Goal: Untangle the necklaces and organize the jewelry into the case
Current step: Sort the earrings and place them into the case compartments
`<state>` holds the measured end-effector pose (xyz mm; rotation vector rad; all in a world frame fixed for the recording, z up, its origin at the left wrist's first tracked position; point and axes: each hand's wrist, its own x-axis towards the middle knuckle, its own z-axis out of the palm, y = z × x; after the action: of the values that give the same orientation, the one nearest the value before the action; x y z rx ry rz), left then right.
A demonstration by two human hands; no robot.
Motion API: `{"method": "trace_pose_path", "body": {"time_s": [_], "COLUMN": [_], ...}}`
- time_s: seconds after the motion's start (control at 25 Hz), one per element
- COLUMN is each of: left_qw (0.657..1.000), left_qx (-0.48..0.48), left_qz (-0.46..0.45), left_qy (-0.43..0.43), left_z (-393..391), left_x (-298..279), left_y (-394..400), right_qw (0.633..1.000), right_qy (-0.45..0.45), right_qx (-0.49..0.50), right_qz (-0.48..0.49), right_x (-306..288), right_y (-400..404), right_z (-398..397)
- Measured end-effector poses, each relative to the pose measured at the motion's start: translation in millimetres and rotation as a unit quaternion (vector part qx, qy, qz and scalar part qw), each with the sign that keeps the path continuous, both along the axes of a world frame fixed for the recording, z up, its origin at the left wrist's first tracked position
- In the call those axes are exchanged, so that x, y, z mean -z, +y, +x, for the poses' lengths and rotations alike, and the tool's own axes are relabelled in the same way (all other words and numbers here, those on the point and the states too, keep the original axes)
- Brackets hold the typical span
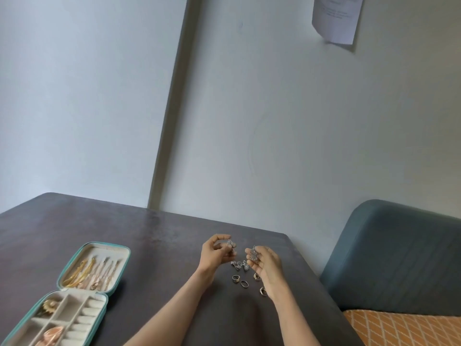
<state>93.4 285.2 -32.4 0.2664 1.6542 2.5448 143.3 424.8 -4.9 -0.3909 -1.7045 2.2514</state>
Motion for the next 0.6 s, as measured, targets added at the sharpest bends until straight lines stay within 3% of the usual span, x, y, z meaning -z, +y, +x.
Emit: {"method": "trace_pose_path", "body": {"time_s": [0.44, 0.6], "left_qw": [0.997, 0.995], "left_qx": [0.072, 0.032], "left_qz": [-0.011, -0.085], "left_qy": [-0.001, 0.037], "left_z": [42.6, 56.0], "left_x": [-52.3, -67.9], "left_y": [-106.1, -148.2], "right_qw": [0.995, 0.994], "right_qy": [0.053, 0.056], "right_qx": [-0.08, -0.092], "right_qz": [-0.03, 0.016], "right_x": [-19.3, -29.5], "right_y": [-107.2, -145.4], "right_z": [29.7, 39.9]}}
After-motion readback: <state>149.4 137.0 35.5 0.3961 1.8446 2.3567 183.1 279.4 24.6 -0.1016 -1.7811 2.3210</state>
